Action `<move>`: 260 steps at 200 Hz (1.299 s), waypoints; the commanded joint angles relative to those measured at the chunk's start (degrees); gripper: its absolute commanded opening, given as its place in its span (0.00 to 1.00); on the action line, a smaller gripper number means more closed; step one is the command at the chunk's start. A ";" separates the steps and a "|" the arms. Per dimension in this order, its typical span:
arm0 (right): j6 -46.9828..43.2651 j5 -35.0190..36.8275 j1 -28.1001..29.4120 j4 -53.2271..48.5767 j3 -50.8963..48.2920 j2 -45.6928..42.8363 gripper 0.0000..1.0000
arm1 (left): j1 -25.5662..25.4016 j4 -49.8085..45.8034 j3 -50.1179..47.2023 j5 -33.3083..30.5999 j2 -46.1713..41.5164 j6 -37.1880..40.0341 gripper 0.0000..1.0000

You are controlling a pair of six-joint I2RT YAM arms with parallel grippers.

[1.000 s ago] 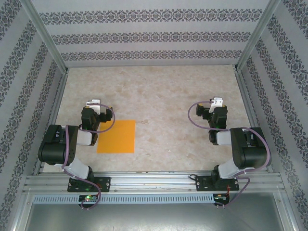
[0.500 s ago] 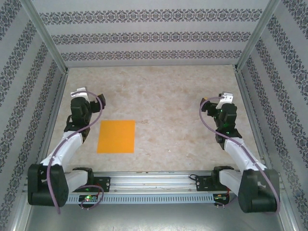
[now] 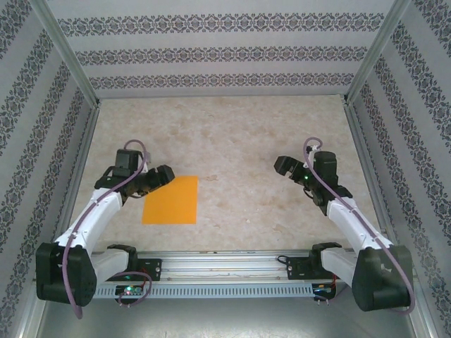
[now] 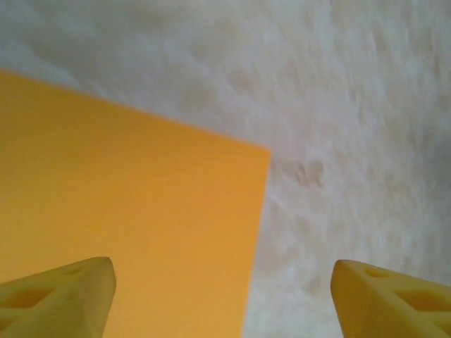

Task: Fold a paper plane with a square sheet of paper (fold left side to right side)
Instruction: Move the square sheet of paper to the center of the table.

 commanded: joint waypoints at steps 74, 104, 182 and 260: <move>-2.17 3.43 5.87 -4.70 5.22 2.61 0.98 | -7.03 7.32 -6.06 3.27 12.13 -8.08 0.61; -2.74 5.41 6.12 -5.53 4.70 0.76 0.98 | -7.07 9.63 -6.02 3.17 16.13 -8.51 0.56; -4.38 9.68 6.19 -8.97 6.19 -0.27 0.98 | -15.27 16.17 -2.58 1.30 26.50 -17.58 0.44; -3.42 13.25 6.21 -12.23 7.33 2.50 0.98 | -27.91 28.10 5.61 -1.85 36.71 -31.69 0.43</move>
